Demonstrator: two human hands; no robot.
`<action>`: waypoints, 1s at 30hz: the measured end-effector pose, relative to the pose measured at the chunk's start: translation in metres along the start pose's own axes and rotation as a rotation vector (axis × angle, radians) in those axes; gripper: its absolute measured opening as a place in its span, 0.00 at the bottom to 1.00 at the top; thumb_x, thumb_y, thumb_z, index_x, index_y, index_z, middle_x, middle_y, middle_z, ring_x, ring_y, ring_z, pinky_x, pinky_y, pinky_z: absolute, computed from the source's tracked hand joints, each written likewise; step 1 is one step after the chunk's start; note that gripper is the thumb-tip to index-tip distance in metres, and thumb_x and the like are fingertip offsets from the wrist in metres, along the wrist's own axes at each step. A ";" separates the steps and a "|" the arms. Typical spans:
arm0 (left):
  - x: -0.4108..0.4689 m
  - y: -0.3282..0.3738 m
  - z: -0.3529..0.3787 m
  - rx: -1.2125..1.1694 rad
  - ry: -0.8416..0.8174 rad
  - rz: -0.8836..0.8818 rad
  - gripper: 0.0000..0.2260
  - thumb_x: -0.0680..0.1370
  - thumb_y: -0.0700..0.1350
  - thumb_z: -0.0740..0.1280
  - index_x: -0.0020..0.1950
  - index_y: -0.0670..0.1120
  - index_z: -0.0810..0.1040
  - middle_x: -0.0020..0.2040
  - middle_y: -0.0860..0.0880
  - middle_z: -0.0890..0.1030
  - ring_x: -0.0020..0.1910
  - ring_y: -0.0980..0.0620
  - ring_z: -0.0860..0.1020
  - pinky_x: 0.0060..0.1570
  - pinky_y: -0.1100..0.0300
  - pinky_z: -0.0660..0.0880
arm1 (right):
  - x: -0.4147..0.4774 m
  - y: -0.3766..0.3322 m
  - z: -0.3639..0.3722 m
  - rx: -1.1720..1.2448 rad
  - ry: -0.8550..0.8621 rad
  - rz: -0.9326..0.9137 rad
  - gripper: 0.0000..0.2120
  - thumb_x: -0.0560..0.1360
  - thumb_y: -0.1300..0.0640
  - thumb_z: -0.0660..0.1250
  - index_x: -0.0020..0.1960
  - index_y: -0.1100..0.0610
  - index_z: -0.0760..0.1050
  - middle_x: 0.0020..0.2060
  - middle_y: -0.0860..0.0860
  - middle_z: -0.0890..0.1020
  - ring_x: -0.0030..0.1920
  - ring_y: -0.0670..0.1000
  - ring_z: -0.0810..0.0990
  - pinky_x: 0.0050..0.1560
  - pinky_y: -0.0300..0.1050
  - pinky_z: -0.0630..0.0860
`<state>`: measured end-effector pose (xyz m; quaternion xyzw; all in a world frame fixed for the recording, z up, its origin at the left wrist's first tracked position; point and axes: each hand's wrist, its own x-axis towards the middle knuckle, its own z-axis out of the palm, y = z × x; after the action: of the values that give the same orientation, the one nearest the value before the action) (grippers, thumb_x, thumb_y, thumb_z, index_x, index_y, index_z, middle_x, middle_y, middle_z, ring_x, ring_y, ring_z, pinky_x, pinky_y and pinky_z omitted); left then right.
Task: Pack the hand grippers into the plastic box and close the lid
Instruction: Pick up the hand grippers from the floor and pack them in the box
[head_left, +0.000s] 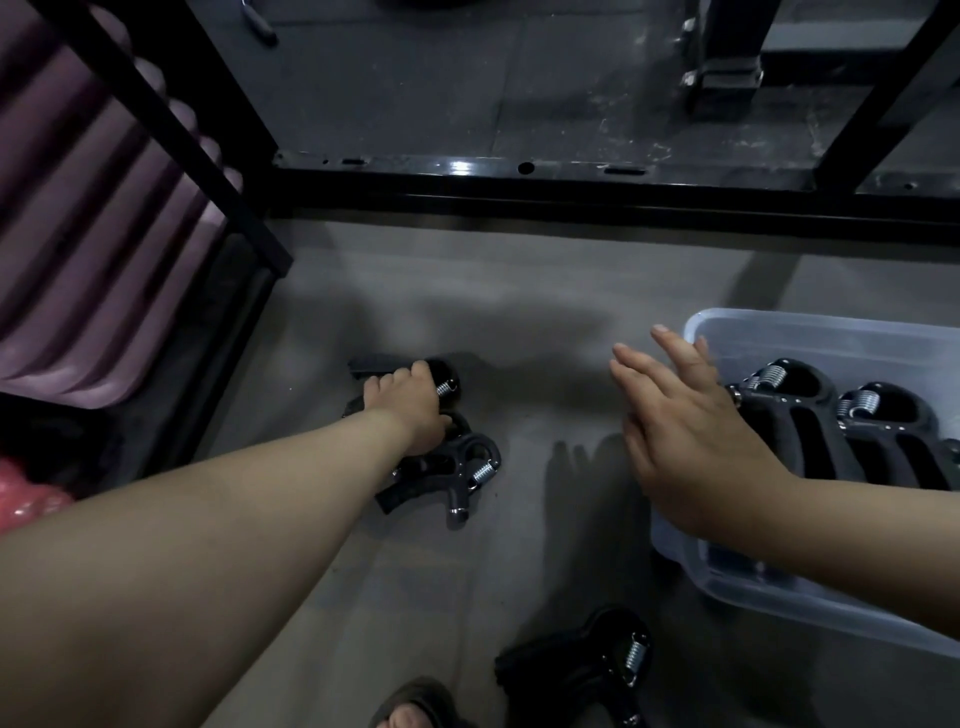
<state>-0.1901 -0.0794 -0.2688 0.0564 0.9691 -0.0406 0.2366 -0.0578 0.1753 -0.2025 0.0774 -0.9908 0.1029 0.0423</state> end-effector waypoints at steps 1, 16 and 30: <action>0.001 0.001 -0.003 -0.006 0.005 -0.003 0.30 0.71 0.56 0.71 0.66 0.45 0.65 0.65 0.43 0.73 0.67 0.41 0.69 0.69 0.48 0.59 | 0.000 0.000 0.000 -0.003 -0.001 -0.001 0.26 0.74 0.55 0.54 0.67 0.66 0.73 0.67 0.58 0.74 0.73 0.64 0.61 0.74 0.62 0.52; -0.005 0.009 0.004 0.027 -0.043 0.085 0.27 0.76 0.64 0.60 0.71 0.54 0.63 0.66 0.43 0.69 0.68 0.41 0.65 0.67 0.44 0.58 | 0.001 0.001 0.001 -0.007 0.003 -0.002 0.26 0.73 0.55 0.54 0.66 0.66 0.74 0.66 0.58 0.76 0.72 0.65 0.62 0.74 0.62 0.51; 0.008 0.022 -0.001 0.201 0.019 0.157 0.29 0.72 0.64 0.66 0.67 0.51 0.66 0.66 0.44 0.66 0.67 0.40 0.63 0.66 0.46 0.59 | 0.000 0.002 0.001 0.007 0.005 -0.010 0.26 0.73 0.56 0.54 0.65 0.66 0.74 0.65 0.58 0.76 0.72 0.65 0.63 0.74 0.62 0.53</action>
<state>-0.1944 -0.0570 -0.2729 0.1559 0.9549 -0.1183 0.2231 -0.0586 0.1765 -0.2041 0.0825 -0.9899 0.1062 0.0448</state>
